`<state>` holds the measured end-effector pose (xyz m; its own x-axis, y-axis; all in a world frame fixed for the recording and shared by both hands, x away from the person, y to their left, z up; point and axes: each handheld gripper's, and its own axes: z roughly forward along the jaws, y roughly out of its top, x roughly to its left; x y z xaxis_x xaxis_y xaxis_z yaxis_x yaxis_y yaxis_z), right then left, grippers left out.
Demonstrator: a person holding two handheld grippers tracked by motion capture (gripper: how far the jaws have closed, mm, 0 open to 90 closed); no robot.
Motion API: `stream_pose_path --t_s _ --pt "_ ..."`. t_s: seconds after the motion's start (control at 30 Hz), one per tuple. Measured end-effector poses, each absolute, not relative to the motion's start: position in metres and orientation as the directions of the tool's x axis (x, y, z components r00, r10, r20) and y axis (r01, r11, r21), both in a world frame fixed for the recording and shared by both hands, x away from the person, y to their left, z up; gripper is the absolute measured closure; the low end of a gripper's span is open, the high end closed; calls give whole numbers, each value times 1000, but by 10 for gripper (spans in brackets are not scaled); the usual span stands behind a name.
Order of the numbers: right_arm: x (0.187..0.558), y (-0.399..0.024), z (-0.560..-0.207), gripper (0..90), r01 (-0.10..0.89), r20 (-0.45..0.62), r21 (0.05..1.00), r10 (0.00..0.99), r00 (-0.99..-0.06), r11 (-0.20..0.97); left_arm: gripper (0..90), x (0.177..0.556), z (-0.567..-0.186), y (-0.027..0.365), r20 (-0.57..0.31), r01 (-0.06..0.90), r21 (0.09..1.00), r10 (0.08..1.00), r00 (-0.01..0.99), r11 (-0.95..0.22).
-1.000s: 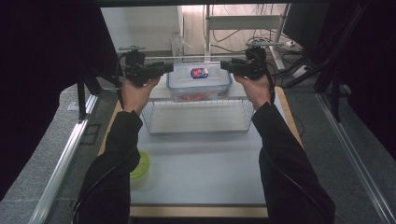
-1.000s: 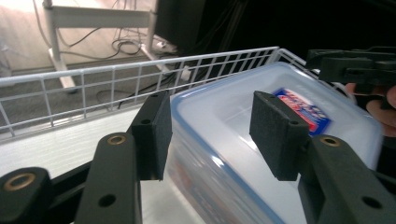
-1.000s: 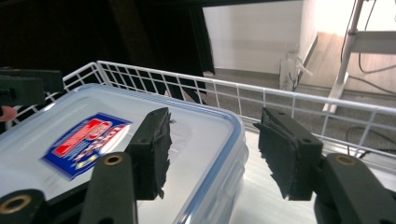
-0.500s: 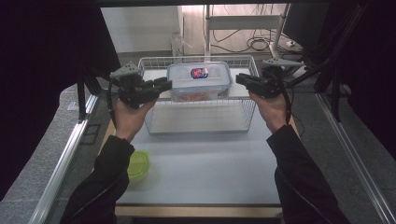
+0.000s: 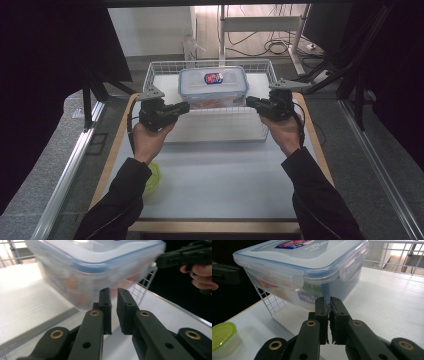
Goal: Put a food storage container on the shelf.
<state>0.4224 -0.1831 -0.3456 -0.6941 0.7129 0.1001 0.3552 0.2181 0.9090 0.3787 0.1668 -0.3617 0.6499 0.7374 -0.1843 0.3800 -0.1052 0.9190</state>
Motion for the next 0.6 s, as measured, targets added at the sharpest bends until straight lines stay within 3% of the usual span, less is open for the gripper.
stream_pose_path --t_s 0.6 --pt "453 -159 -356 815 386 134 904 732 -667 186 797 426 -365 159 -221 467 877 771 597 -110"
